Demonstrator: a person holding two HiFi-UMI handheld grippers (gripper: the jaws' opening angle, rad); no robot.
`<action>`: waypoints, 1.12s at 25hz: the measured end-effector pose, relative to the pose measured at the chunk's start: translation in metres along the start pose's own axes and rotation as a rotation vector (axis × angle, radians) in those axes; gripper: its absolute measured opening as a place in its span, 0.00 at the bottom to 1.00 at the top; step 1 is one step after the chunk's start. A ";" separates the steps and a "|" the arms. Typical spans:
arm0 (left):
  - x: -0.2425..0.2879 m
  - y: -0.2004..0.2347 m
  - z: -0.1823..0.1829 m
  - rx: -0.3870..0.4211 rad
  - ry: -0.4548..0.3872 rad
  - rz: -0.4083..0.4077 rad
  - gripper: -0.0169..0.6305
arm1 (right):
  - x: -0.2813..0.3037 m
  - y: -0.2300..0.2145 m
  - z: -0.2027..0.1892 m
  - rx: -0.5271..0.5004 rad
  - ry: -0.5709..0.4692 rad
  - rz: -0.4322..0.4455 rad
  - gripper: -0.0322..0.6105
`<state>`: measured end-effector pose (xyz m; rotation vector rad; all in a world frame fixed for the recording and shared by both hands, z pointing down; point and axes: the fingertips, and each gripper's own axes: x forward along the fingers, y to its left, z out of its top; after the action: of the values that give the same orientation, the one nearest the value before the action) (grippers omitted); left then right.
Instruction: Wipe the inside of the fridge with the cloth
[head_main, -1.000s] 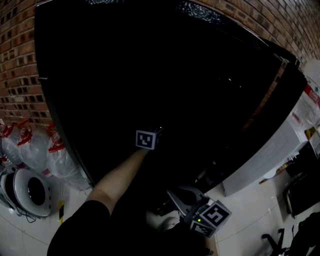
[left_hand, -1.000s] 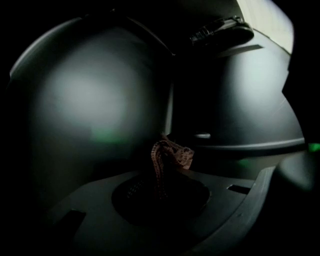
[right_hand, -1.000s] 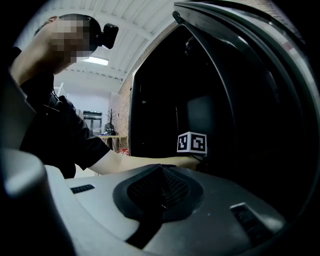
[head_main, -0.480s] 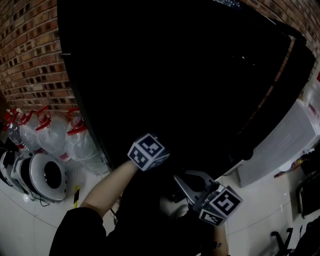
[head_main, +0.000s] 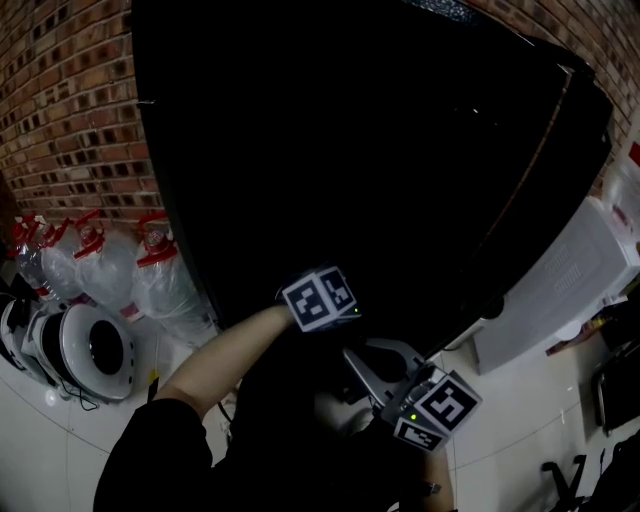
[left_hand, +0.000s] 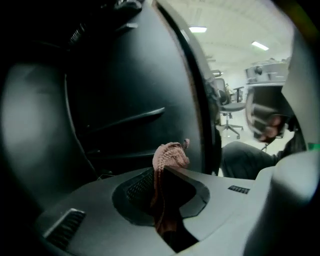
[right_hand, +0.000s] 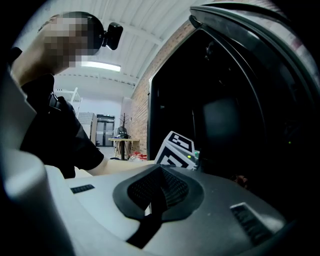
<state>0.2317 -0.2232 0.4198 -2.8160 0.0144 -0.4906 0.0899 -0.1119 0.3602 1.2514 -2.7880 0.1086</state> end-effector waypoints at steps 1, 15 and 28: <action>0.005 0.005 -0.002 -0.007 0.012 0.008 0.10 | 0.000 0.000 0.000 0.000 -0.001 -0.003 0.05; 0.039 0.069 -0.020 -0.117 0.026 0.067 0.10 | 0.004 -0.024 -0.002 0.002 0.007 -0.028 0.05; 0.046 0.139 -0.031 -0.192 -0.005 0.244 0.10 | 0.017 -0.041 -0.006 0.024 0.031 -0.042 0.05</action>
<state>0.2703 -0.3677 0.4241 -2.9451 0.4203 -0.4459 0.1094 -0.1517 0.3688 1.3010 -2.7408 0.1574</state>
